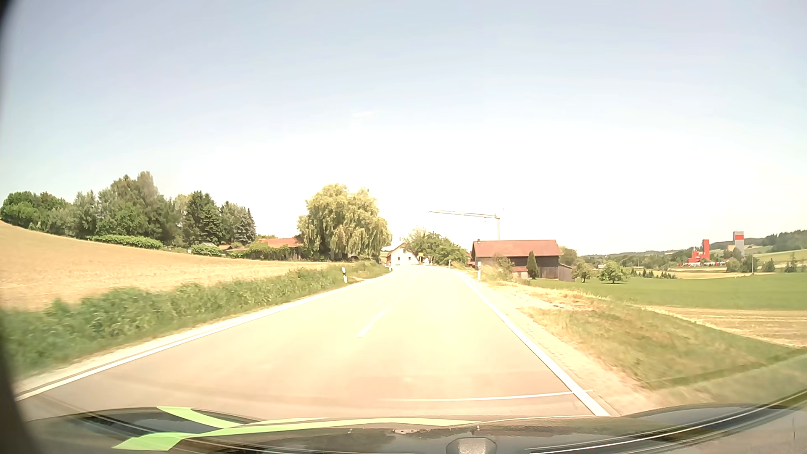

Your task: Follow the waypoints while adhering to traffic rules and regulations

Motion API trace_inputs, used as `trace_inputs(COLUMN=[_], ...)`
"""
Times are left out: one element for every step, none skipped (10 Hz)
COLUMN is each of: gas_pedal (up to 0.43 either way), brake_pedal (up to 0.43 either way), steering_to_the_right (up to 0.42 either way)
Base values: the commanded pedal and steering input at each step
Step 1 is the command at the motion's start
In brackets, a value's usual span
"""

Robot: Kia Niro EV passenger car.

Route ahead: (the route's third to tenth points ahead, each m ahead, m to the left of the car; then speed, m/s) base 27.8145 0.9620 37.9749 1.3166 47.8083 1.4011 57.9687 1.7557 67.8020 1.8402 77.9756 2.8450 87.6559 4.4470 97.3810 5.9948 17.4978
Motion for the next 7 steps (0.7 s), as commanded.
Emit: trace_inputs(gas_pedal=[0.169, 0.169, 0.169, 0.169, 0.169, 0.169, 0.157], brake_pedal=[0.000, 0.000, 0.000, 0.000, 0.000, 0.000, 0.000], steering_to_the_right=[0.008, 0.007, 0.006, 0.006, 0.006, 0.002, -0.002])
